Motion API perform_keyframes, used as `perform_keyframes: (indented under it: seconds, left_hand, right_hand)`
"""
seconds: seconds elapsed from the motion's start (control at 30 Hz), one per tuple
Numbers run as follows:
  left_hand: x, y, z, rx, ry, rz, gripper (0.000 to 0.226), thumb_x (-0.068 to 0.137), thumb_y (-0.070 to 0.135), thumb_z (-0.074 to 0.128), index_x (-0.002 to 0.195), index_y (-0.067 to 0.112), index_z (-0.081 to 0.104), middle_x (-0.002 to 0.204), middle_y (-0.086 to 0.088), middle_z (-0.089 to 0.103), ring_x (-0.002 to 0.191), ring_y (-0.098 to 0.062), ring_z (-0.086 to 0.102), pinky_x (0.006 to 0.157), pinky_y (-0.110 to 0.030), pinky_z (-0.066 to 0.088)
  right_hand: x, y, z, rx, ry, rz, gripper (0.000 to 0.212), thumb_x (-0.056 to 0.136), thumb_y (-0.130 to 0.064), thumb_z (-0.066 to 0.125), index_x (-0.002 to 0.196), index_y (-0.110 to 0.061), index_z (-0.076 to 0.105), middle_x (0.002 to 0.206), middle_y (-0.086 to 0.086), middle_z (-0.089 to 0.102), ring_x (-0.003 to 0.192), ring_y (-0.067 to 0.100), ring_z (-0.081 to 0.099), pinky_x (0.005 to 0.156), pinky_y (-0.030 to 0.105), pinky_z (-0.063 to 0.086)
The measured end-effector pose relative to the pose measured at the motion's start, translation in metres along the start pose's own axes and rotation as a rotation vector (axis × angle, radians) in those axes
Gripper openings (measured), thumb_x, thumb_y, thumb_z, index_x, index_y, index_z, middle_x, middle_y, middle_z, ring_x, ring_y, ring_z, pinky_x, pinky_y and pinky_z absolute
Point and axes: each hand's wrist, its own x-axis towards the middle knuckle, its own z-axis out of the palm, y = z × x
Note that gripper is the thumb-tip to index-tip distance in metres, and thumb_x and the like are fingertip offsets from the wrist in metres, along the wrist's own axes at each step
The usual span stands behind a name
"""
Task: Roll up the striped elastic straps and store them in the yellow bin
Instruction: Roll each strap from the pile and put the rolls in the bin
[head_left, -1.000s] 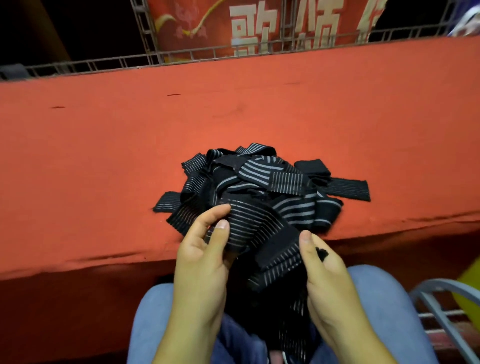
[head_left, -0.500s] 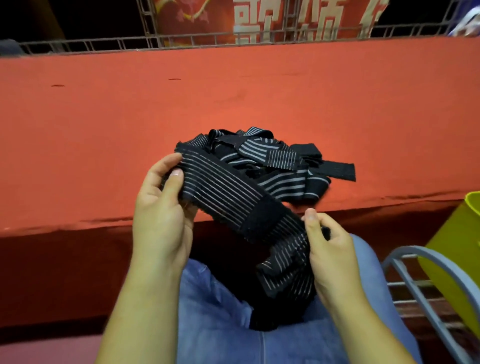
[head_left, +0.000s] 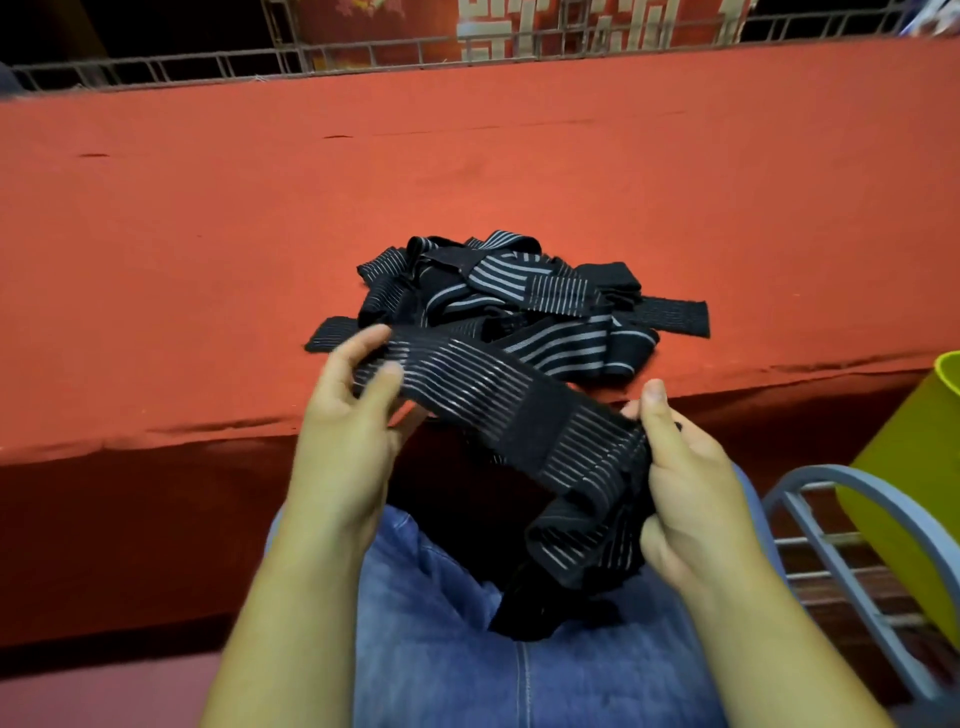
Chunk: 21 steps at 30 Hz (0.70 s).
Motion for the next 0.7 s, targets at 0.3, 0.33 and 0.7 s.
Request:
perform_keyframes:
  seconds: [0.3, 0.33, 0.7]
  left_hand:
    - [-0.040, -0.006, 0.027, 0.367, -0.611, 0.227, 0.058, 0.089, -0.015, 0.059, 0.130, 0.026, 0.066, 0.141, 0.015, 0.063, 0.136, -0.002, 0.054, 0.111, -0.023, 0.044]
    - [-0.043, -0.005, 0.031, 0.350, -0.635, 0.246, 0.053, 0.091, -0.015, 0.060, 0.126, 0.024, 0.068, 0.136, 0.012, 0.068, 0.132, -0.006, 0.059, 0.111, -0.026, 0.046]
    - [-0.044, -0.004, 0.045, 0.273, -0.326, 0.294, 0.031, 0.096, -0.007, 0.063, 0.107, 0.018, 0.078, 0.107, 0.010, 0.079, 0.105, -0.006, 0.073, 0.092, -0.020, 0.055]
  right_hand:
    - [-0.004, -0.012, 0.008, 0.120, 0.003, -0.018, 0.034, 0.094, -0.044, 0.063, 0.083, -0.016, 0.078, 0.090, 0.016, 0.078, 0.080, 0.026, 0.076, 0.085, 0.048, 0.062]
    - [-0.005, -0.013, 0.009, 0.127, 0.000, -0.019, 0.033, 0.091, -0.044, 0.065, 0.085, -0.015, 0.079, 0.094, 0.019, 0.079, 0.084, 0.028, 0.076, 0.091, 0.051, 0.060]
    - [-0.013, -0.008, 0.012, 0.186, -0.256, -0.016, 0.027, 0.087, -0.020, 0.066, 0.109, -0.015, 0.082, 0.115, 0.016, 0.079, 0.104, 0.023, 0.076, 0.092, 0.034, 0.063]
